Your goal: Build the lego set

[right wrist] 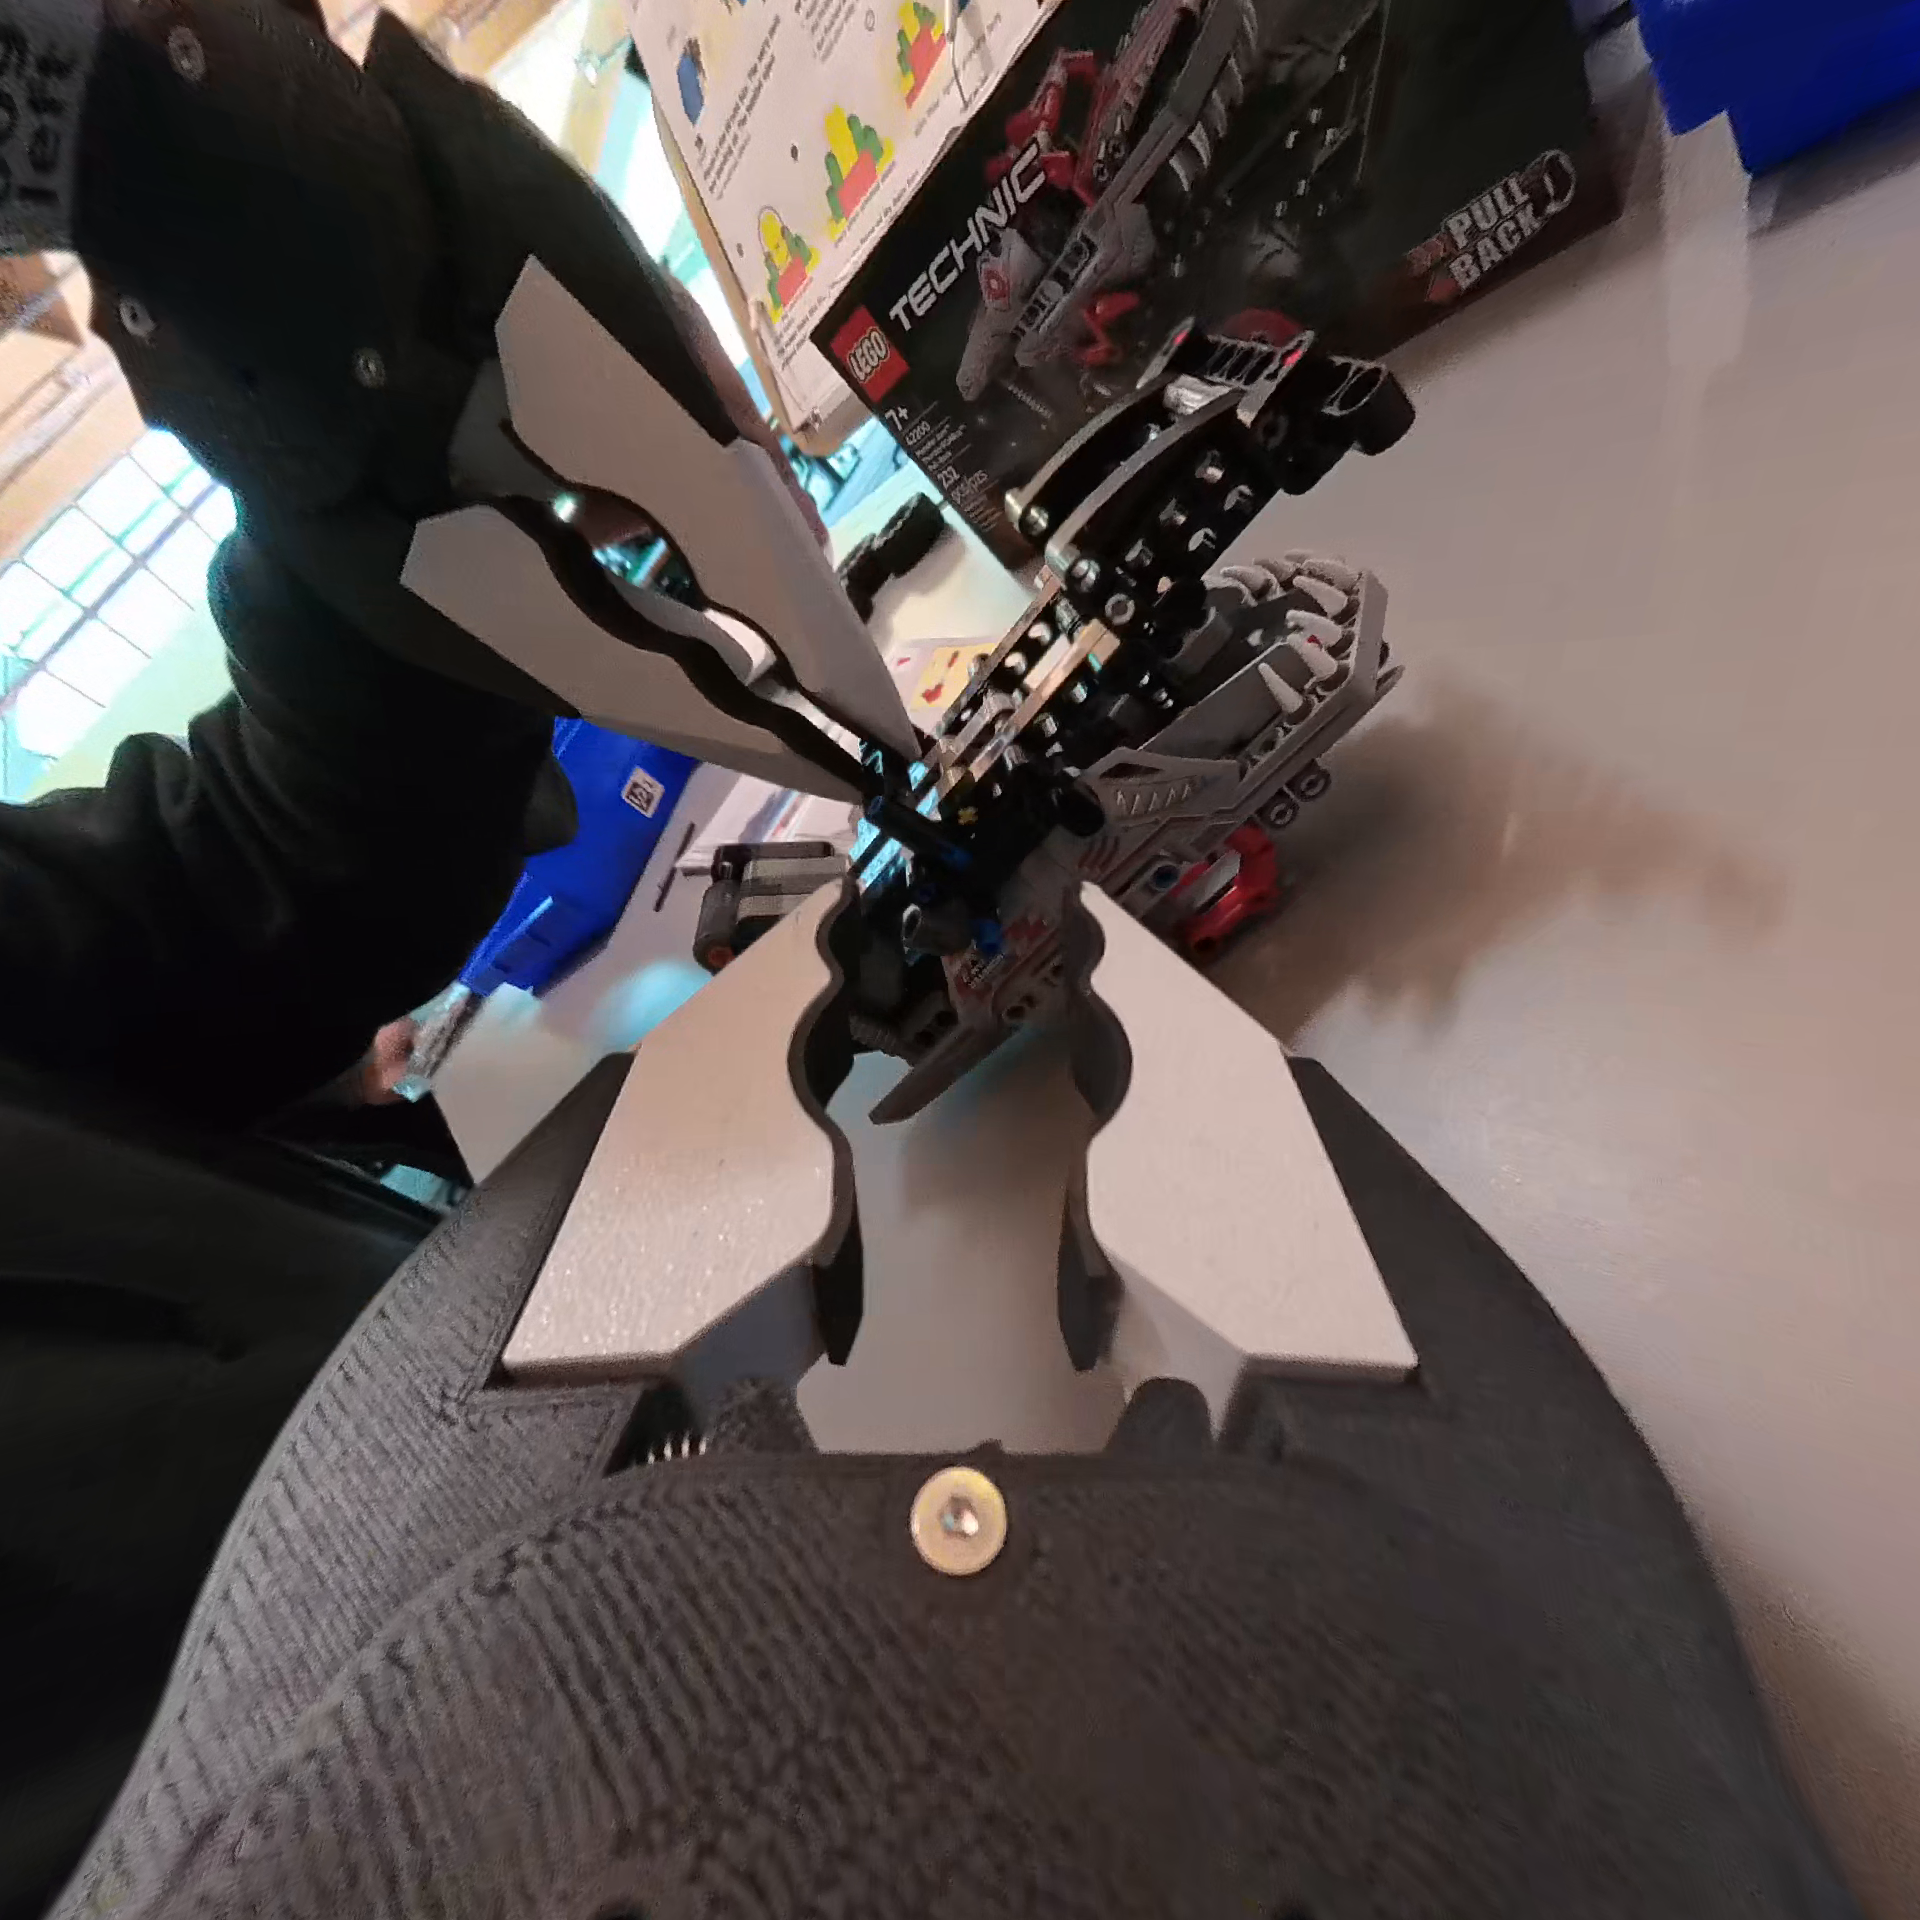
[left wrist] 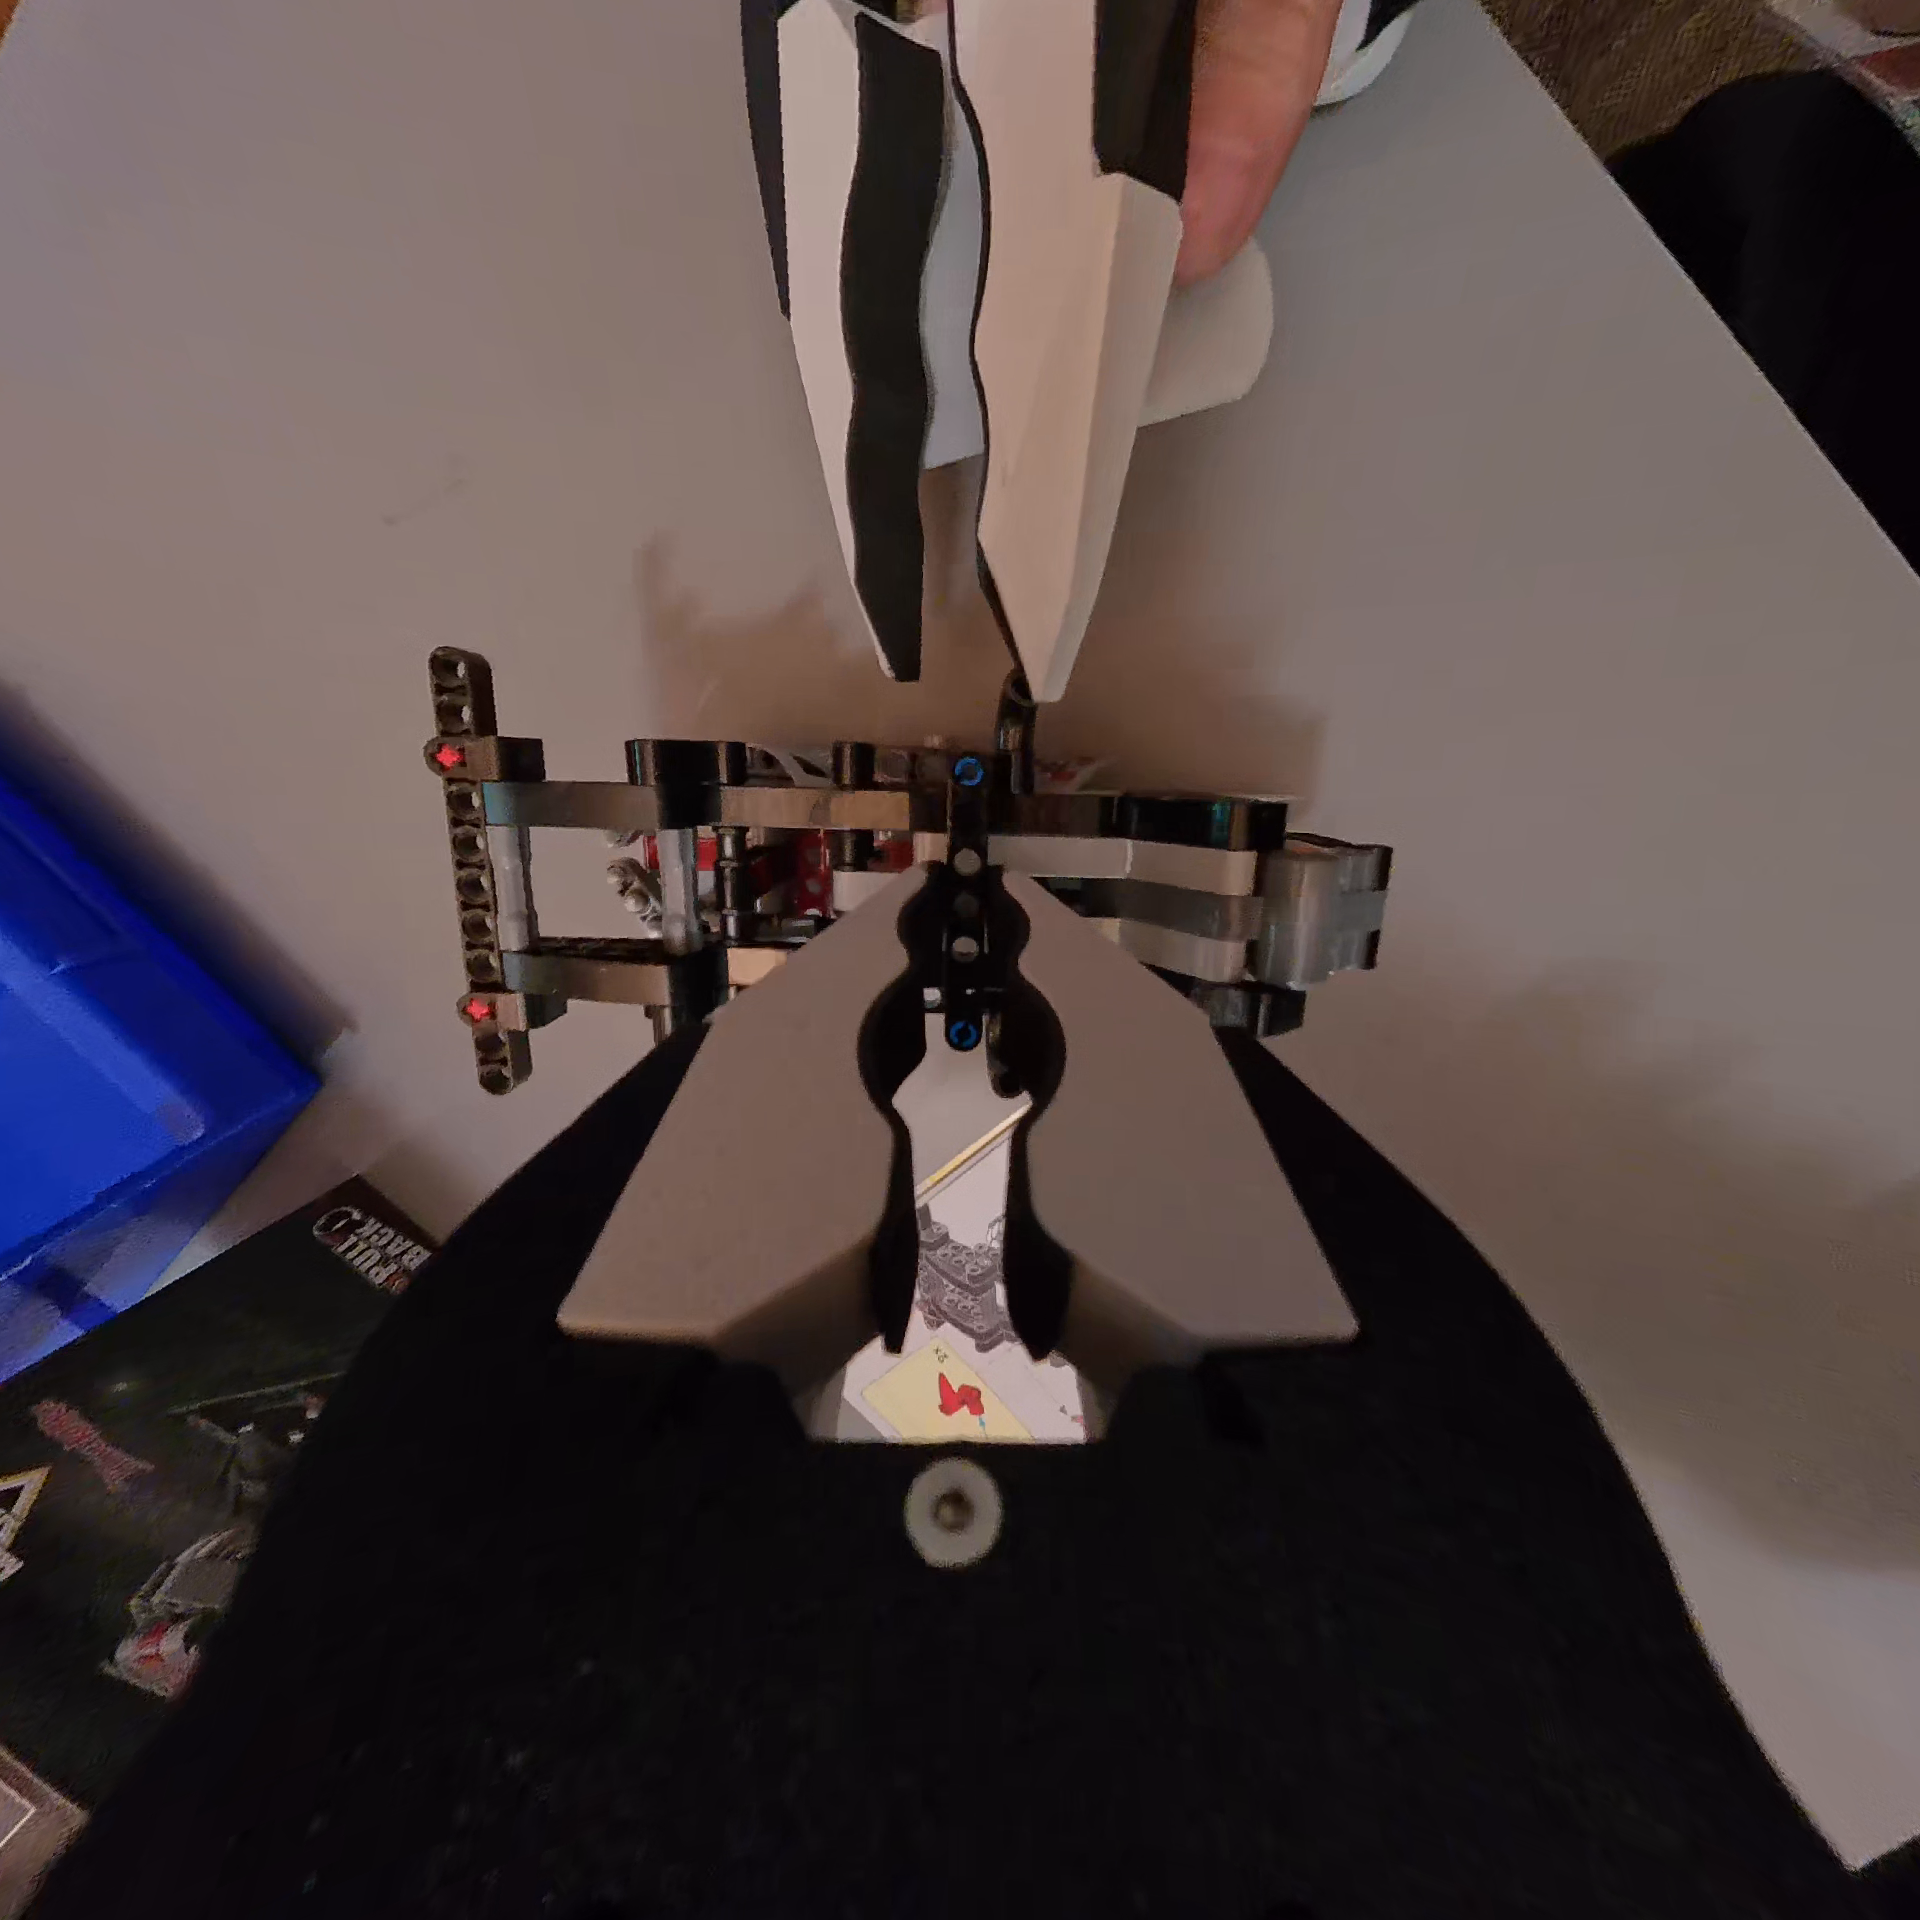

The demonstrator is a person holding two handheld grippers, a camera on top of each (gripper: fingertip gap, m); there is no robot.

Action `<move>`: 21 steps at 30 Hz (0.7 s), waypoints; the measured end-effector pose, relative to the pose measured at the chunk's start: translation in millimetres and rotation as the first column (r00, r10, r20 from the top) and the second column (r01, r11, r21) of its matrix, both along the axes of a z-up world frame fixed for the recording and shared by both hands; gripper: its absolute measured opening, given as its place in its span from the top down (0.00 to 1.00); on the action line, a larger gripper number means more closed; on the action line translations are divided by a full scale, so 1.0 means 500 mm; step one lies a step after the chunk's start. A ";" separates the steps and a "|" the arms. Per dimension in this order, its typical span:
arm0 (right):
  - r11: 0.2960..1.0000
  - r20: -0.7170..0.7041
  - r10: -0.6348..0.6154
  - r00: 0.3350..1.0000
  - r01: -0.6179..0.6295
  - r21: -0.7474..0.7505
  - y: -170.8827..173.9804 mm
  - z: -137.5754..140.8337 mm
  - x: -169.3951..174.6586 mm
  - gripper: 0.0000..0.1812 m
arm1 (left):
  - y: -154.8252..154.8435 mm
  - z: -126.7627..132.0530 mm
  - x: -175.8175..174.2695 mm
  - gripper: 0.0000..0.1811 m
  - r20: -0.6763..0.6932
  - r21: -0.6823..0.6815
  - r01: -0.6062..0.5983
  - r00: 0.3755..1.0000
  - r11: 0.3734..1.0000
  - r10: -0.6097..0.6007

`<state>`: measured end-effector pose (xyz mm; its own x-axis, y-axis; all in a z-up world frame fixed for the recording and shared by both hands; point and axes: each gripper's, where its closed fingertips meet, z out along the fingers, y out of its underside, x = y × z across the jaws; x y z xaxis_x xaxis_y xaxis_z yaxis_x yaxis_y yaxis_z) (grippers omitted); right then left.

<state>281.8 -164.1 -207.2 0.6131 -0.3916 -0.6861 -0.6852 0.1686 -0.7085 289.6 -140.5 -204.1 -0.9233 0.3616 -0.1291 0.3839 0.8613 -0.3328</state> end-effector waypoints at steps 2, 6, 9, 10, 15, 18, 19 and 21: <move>0.999 -0.017 -0.015 1.000 0.016 0.040 0.000 0.007 0.006 0.79 | -0.002 0.000 -0.002 0.98 -0.009 -0.002 -0.008 1.000 1.000 0.008; 0.997 -0.075 -0.040 0.996 0.044 0.060 0.000 -0.003 0.016 0.78 | -0.001 0.000 -0.002 0.98 -0.032 -0.019 -0.033 0.999 0.999 0.032; 0.993 -0.100 -0.056 0.993 0.066 0.100 0.000 0.003 0.023 0.74 | -0.003 0.000 -0.002 0.98 -0.016 -0.029 -0.027 1.000 0.999 0.027; 0.989 -0.101 -0.052 0.994 0.065 0.132 0.000 0.013 0.023 0.76 | -0.002 0.000 -0.002 0.98 -0.008 -0.024 -0.032 0.999 0.999 0.032; 0.977 -0.178 -0.140 0.974 0.165 0.137 -0.016 0.010 0.039 0.67 | -0.003 -0.001 -0.001 0.98 -0.014 -0.005 -0.099 0.995 0.995 0.099; 0.968 -0.249 -0.177 0.952 0.213 0.130 -0.028 0.000 0.041 0.61 | -0.005 0.000 -0.001 0.98 0.009 0.002 -0.108 0.994 0.994 0.108; 0.966 -0.272 -0.176 0.946 0.219 0.138 -0.029 0.001 0.039 0.62 | -0.006 0.000 0.000 0.98 0.020 0.002 -0.113 0.993 0.994 0.113; 0.967 -0.312 -0.183 0.932 0.228 0.113 -0.029 -0.008 0.039 0.62 | -0.009 -0.001 -0.001 0.98 0.036 -0.002 -0.129 0.991 0.992 0.129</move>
<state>301.0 -178.4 -211.3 0.2895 -0.3697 -0.8829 -0.7996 0.4136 -0.4354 289.3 -145.1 -204.4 -0.9571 0.2398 -0.1628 0.2812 0.9045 -0.3207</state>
